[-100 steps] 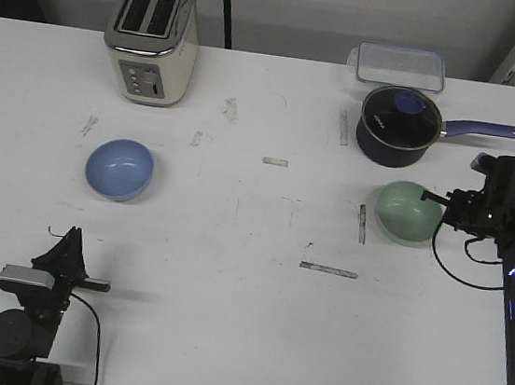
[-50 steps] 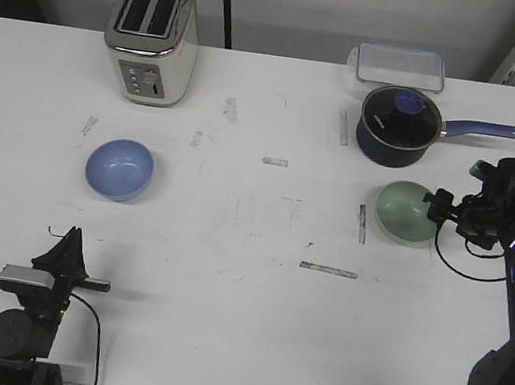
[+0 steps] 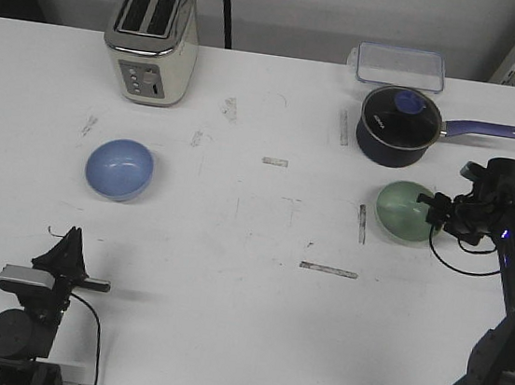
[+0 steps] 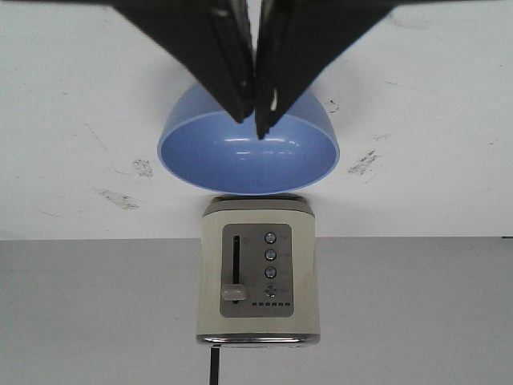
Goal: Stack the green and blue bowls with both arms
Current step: 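Slide the green bowl with the right gripper toward the table center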
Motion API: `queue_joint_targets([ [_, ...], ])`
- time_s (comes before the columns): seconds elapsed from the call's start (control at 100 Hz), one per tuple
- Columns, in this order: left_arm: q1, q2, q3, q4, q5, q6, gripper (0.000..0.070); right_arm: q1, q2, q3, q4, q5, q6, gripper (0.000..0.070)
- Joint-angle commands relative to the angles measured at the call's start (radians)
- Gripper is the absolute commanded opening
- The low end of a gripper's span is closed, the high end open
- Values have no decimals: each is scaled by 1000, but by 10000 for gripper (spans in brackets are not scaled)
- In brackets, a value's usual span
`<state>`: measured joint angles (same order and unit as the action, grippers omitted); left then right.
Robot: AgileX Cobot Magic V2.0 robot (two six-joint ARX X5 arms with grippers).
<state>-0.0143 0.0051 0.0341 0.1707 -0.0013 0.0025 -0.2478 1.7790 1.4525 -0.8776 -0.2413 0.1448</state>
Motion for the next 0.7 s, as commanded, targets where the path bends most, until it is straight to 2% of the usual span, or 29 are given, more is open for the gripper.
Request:
queue_joint_targets([
  [0.0, 2, -2, -23, 11, 0, 8, 2, 1, 22, 21, 6, -3, -11, 164],
  [0.22, 2, -2, -23, 11, 0, 8, 2, 5, 25, 19, 11, -1, -11, 155],
  [0.38, 2, -2, -23, 11, 0, 8, 2, 5, 25, 19, 9, 0, -11, 65],
  [0.48, 2, -2, -23, 11, 0, 8, 2, 5, 25, 19, 10, 4, -11, 57],
  [0.57, 2, -2, -23, 11, 0, 8, 2, 5, 25, 18, 10, 6, -11, 7],
  [0.69, 2, -2, -23, 11, 0, 8, 2, 5, 31, 18, 14, 6, -11, 7],
])
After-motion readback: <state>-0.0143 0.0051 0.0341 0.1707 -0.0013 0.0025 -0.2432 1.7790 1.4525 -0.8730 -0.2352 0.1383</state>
